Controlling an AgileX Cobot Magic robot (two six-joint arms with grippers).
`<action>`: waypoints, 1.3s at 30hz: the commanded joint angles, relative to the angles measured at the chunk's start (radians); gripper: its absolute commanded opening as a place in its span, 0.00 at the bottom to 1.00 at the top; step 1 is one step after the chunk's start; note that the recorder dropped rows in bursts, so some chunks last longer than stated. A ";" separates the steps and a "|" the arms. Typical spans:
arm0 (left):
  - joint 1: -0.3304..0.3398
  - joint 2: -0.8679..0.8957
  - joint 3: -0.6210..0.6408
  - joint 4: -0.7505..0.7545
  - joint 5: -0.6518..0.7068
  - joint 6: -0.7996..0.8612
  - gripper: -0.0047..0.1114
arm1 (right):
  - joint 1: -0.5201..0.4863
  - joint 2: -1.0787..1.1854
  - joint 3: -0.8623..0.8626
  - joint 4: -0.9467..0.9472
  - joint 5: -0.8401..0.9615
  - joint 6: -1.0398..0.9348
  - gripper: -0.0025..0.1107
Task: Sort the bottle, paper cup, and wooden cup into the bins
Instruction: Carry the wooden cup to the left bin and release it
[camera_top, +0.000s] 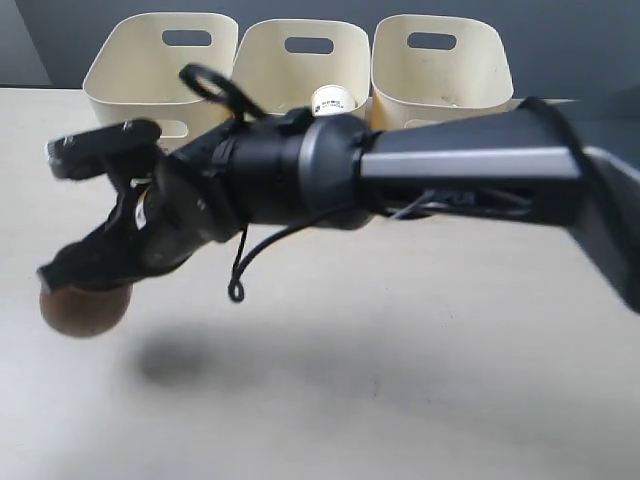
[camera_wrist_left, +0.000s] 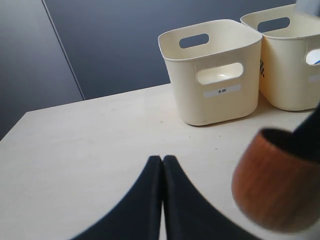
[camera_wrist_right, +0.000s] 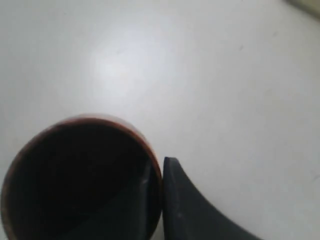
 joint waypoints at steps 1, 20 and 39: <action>-0.003 -0.005 0.001 0.006 -0.005 -0.002 0.04 | -0.052 -0.087 -0.005 -0.008 -0.073 0.008 0.02; -0.003 -0.005 0.001 0.006 -0.005 -0.002 0.04 | -0.233 -0.102 -0.005 0.092 -0.443 0.008 0.02; -0.003 -0.005 0.001 0.006 -0.005 -0.002 0.04 | -0.291 0.175 -0.354 0.111 -0.398 0.004 0.02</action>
